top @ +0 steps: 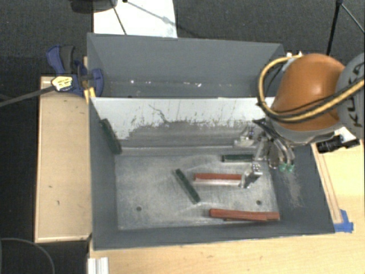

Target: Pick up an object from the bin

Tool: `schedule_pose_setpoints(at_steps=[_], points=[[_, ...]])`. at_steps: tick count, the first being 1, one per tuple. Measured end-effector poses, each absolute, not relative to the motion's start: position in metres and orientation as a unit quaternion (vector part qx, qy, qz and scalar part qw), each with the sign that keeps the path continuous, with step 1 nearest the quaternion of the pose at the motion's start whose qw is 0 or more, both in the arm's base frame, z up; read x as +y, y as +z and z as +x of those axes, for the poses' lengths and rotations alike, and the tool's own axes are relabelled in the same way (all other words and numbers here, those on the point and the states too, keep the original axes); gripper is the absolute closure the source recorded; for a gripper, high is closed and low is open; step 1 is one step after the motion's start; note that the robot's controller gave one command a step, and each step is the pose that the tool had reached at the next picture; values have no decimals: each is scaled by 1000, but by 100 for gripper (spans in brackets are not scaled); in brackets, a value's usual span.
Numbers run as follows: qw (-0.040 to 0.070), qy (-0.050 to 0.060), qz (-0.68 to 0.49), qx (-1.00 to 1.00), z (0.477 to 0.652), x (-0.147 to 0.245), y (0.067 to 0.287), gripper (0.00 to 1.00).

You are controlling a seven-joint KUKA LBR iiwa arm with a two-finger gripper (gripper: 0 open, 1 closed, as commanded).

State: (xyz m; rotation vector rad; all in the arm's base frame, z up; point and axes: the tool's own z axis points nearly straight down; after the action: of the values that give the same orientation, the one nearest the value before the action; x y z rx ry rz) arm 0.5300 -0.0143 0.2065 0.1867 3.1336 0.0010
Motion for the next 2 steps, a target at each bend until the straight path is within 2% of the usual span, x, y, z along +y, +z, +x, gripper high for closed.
schedule_pose_setpoints(at_steps=[1, 2], points=[[5, 0, 19, 1000, 536, -15, 171, 0], [7, 0, 29, 1000, 540, -38, 75, 100]])
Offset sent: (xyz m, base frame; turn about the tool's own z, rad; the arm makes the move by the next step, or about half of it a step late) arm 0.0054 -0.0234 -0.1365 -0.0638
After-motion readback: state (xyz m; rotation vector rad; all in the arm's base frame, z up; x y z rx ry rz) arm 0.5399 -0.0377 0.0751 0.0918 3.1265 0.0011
